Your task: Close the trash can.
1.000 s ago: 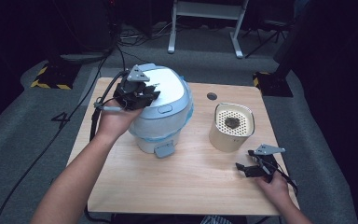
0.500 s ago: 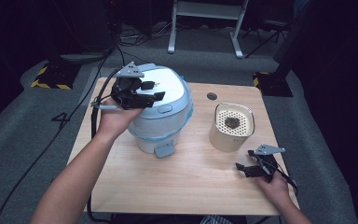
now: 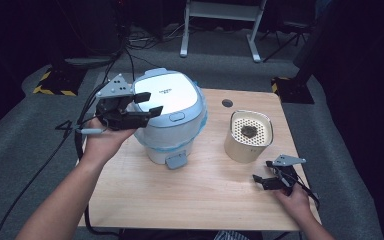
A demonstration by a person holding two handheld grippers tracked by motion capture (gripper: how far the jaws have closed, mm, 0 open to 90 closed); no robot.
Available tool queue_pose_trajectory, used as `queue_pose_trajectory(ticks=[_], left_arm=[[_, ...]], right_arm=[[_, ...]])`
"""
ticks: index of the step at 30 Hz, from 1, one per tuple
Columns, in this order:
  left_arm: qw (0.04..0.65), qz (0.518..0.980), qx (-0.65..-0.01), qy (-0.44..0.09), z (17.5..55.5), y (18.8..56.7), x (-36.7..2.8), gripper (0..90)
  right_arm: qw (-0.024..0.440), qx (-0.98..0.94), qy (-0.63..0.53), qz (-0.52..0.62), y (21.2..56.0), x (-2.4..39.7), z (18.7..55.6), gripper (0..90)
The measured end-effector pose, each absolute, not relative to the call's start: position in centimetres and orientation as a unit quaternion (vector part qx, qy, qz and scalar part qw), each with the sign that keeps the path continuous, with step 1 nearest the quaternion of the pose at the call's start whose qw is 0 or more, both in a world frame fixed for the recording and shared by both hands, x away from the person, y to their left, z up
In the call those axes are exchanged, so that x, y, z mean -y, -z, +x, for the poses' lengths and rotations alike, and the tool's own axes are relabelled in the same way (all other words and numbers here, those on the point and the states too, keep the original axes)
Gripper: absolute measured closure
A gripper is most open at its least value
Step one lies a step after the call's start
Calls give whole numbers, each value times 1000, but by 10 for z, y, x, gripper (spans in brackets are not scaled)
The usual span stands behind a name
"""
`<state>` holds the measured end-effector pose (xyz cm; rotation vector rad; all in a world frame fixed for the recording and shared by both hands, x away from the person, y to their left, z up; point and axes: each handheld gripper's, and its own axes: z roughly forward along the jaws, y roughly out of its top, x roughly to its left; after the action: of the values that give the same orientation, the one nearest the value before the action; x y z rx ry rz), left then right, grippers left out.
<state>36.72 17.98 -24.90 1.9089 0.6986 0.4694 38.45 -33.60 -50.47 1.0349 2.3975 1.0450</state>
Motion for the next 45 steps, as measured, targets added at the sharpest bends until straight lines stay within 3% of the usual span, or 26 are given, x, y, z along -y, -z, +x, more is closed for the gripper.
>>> queue_pose_trajectory(ticks=[12, 20, 30, 45], left_arm=[[492, 790, -307, -200, 337, 297, -197, 401], [508, 780, -327, -160, 324, 335, -204, 400], [497, 780, -357, -131, 324, 397, -211, 404], [452, 788, -399, -125, 330, 449, -218, 408]], right_arm=[[164, -841, -367, 363, 505, 336, 384, 138], [164, -841, -367, 363, 505, 336, 384, 138], [164, -841, -367, 363, 505, 336, 384, 138], [164, -841, -367, 363, 505, 336, 384, 138]])
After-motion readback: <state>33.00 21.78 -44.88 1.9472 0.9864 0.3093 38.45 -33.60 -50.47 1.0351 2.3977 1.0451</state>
